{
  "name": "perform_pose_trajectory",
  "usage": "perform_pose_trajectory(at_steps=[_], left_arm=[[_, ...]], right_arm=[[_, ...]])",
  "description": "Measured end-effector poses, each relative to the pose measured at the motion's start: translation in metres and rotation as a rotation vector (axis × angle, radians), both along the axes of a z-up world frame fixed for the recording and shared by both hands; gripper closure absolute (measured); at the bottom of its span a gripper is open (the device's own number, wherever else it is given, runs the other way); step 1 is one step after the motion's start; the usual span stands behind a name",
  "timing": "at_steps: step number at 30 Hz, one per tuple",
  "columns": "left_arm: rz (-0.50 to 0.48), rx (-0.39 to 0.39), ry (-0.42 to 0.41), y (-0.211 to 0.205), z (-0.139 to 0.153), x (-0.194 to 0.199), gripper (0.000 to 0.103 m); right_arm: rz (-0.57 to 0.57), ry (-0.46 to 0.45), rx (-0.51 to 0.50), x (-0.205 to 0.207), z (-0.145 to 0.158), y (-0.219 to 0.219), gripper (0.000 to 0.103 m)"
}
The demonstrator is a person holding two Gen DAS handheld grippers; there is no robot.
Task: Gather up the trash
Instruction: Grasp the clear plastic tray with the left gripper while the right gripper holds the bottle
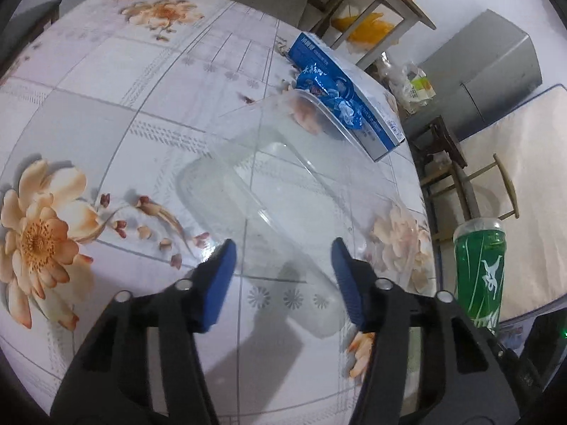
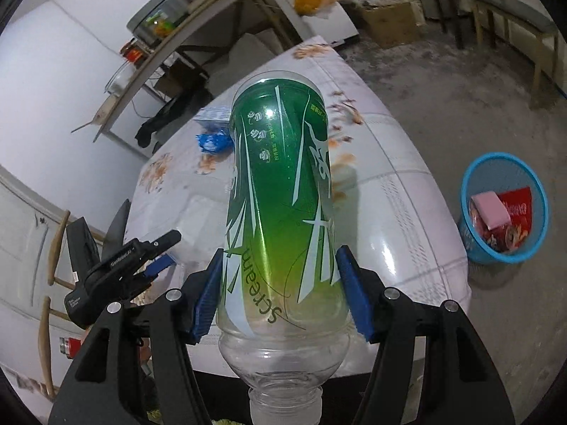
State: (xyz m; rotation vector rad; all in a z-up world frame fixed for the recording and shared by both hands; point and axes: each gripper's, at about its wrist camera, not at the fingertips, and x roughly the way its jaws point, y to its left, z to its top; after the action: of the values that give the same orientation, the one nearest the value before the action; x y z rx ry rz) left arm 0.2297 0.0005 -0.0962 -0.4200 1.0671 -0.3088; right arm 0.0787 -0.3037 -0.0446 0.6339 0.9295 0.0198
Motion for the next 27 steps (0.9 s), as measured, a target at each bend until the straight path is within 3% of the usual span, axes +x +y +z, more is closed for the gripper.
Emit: perform_pose_trajectory(at_steps=[2,4,7,13,19,23,27], left_arm=[[-0.026,0.042,-0.012,-0.001,0.000,-0.003,0.074],[-0.046,0.060,-0.011,0.005,0.002,-0.004,0.085],[-0.077,0.100,-0.027,0.021,0.006,-0.012,0.091],[-0.238,0.203,-0.056,0.042,0.018,-0.054,0.093],[-0.227,0.206,-0.004,0.043,0.008,-0.073,0.093],[-0.234,0.245,-0.033,0.032,0.007,-0.077,0.084],[-0.230,0.302,-0.065,0.024,0.007,-0.078,0.082]], right_arm=[[0.003,0.001,0.005,0.001,-0.002,0.000,0.042],[0.011,0.001,0.003,0.005,-0.004,-0.001,0.042],[0.026,0.003,0.007,0.009,-0.009,0.002,0.042],[0.081,0.025,0.014,0.015,-0.017,0.015,0.042],[0.107,0.053,-0.040,0.027,-0.029,0.033,0.042],[0.116,0.046,-0.106,0.030,-0.024,0.039,0.042],[0.132,0.047,-0.143,0.030,-0.024,0.044,0.040]])
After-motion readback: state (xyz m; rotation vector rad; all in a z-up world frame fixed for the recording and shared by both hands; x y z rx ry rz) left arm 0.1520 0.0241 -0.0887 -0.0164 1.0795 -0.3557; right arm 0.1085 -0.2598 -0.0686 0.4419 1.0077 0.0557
